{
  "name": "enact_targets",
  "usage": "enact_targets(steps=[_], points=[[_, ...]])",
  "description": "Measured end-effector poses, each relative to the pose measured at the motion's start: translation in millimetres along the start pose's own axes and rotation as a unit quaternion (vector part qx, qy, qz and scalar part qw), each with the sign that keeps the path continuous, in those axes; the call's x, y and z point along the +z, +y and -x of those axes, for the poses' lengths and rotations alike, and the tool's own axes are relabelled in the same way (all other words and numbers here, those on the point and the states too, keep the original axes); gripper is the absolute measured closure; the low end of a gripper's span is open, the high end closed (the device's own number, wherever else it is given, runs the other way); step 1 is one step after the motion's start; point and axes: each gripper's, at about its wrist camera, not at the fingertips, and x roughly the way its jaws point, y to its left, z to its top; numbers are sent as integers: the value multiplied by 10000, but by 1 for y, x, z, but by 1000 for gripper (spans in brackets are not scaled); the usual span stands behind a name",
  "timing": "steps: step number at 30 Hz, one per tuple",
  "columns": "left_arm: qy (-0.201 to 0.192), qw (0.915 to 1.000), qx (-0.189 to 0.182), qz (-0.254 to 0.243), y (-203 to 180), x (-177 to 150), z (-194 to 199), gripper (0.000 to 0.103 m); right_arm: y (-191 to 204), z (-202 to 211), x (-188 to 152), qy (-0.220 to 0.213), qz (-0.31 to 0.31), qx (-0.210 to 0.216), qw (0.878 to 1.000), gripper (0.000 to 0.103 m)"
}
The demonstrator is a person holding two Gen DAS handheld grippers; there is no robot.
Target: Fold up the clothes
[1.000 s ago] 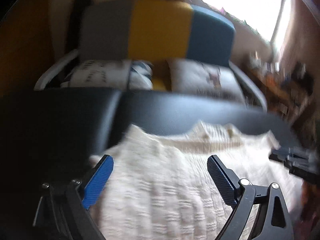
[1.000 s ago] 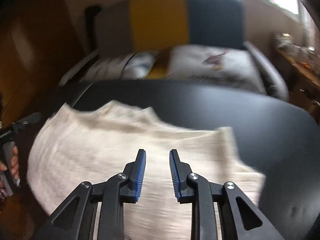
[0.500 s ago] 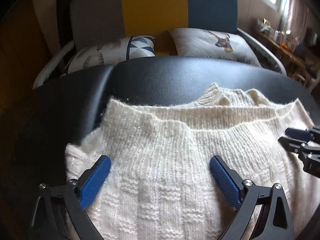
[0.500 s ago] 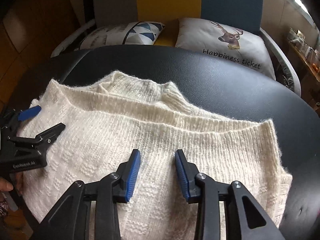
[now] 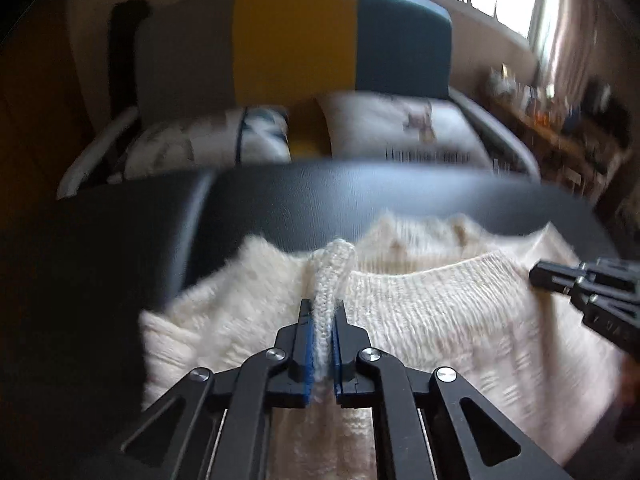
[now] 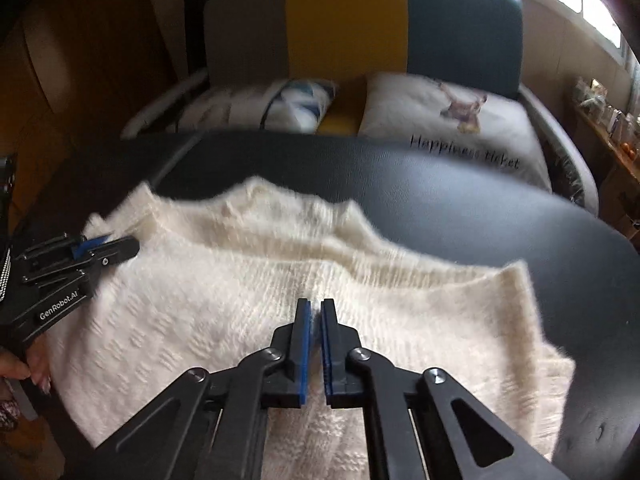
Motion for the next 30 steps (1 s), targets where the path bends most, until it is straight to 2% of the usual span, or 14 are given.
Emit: enact_targets(steps=[3,5,8,10,13,15,19,20,21,23,26,28,30], points=[[-286,9994,186,-77,-5,10,-1,95,-2,11,11,-419,-148,-61,9990,100],[-374,9986,335,-183,-10,14,-9,95,-1,4,16,-515,-216,-128,9984,100],[-132,9979,576,-279,-12,10,-43,95,-5,-21,17,-491,-386,-287,9976,100],[83,9979,626,-173,-7,5,-64,94,-9,-41,16,-387,-510,-412,9971,103],[85,9988,449,155,4,-4,-74,92,-19,-63,7,-231,-675,-551,9959,103],[8,9991,360,205,4,-5,-71,92,-30,-66,4,-313,-919,-380,9946,103],[81,9987,34,500,14,-4,-76,92,-33,-59,7,-206,-961,-45,9951,103],[89,9981,-68,607,18,-4,-77,91,-34,-55,8,-172,-982,65,9950,97],[80,9976,-136,680,20,-4,-77,91,-35,-51,10,-138,-1003,175,9947,86],[56,9967,-246,777,22,-6,-76,91,-32,-46,14,8,-982,327,9946,82],[-5,9938,-599,933,28,-3,-68,83,-9,-46,22,187,-629,453,9968,82],[-156,9919,-626,1091,38,0,-55,75,16,-47,29,249,-287,564,9977,82],[-441,9916,-368,1156,49,-1,-38,49,40,-53,36,277,78,706,9971,82]])
